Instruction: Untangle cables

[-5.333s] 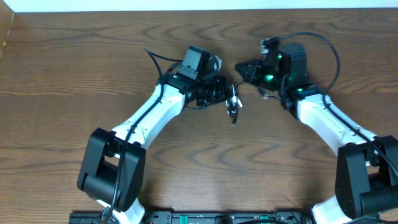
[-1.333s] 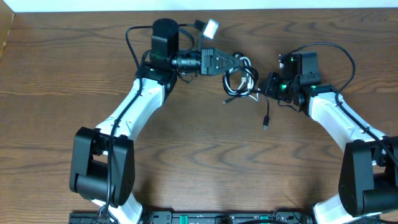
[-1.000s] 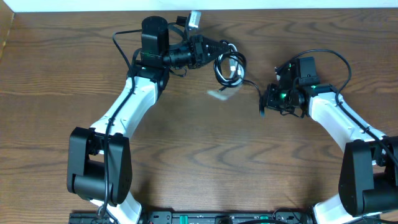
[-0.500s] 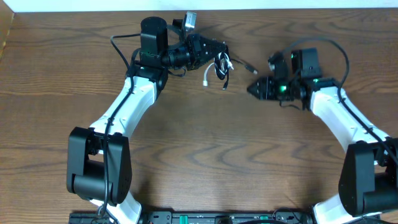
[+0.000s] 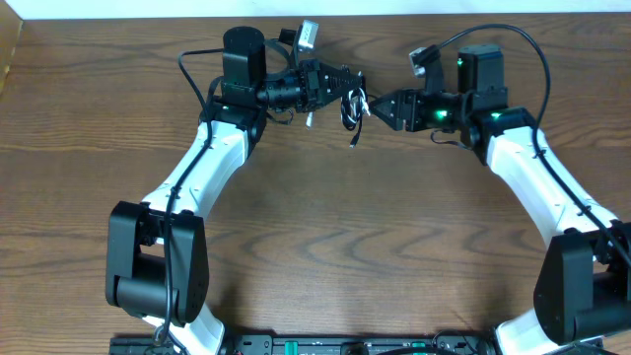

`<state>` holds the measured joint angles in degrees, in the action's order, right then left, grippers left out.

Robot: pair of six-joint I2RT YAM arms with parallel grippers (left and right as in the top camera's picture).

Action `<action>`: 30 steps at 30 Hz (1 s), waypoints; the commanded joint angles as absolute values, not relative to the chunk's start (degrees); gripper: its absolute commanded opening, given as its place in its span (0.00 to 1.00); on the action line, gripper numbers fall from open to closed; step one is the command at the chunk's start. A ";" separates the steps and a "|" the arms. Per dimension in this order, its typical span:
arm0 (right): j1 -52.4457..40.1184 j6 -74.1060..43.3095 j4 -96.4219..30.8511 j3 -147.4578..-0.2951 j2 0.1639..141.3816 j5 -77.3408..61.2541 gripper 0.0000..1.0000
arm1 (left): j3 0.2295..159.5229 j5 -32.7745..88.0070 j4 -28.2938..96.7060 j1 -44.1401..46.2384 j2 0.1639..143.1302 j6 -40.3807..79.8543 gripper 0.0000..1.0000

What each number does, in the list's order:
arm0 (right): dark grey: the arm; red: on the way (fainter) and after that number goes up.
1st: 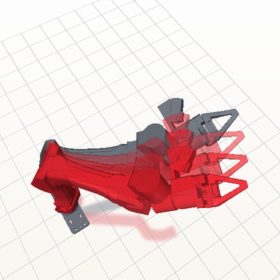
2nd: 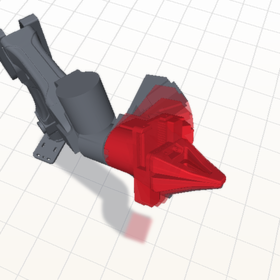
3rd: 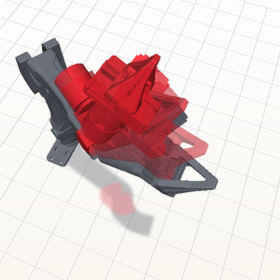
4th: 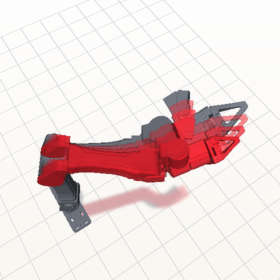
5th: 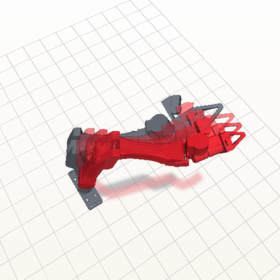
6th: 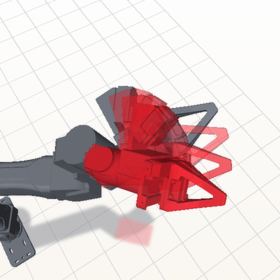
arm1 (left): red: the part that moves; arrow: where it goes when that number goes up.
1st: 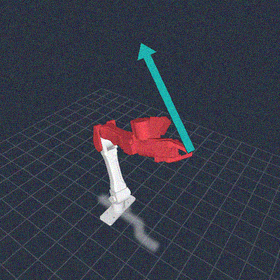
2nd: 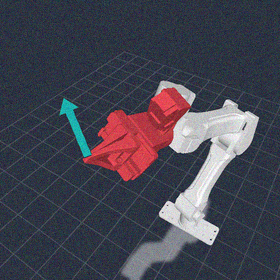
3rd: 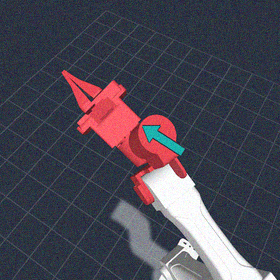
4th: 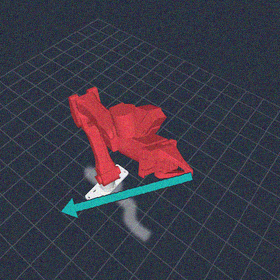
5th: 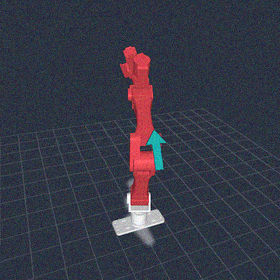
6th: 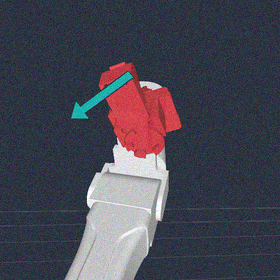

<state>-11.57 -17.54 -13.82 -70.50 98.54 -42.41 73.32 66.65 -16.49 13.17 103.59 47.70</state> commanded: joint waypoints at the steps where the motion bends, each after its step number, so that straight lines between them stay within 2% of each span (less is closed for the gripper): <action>1: -14.48 -24.67 -13.02 -71.35 98.61 -34.70 0.59 | 74.32 68.31 -16.80 12.97 102.24 46.61 0.07; 9: -20.67 -34.83 -12.86 -71.35 104.38 -21.04 0.59 | 74.32 68.12 -16.80 12.99 102.24 47.57 0.07; 16: -18.15 -36.80 -13.54 -71.35 114.72 -20.93 0.53 | 74.32 67.90 -18.06 12.84 102.21 49.08 0.07; 26: -16.58 -36.58 -14.13 -71.35 120.14 -21.56 0.48 | 74.32 69.95 -38.70 9.06 102.21 62.06 0.07; 30: -16.53 -36.12 -13.89 -71.35 120.14 -21.56 0.46 | 74.22 71.44 -34.76 9.32 102.24 57.45 0.07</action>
<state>-17.82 -35.99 -11.94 -74.08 116.42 -28.71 70.30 67.85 -34.85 10.33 106.32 59.99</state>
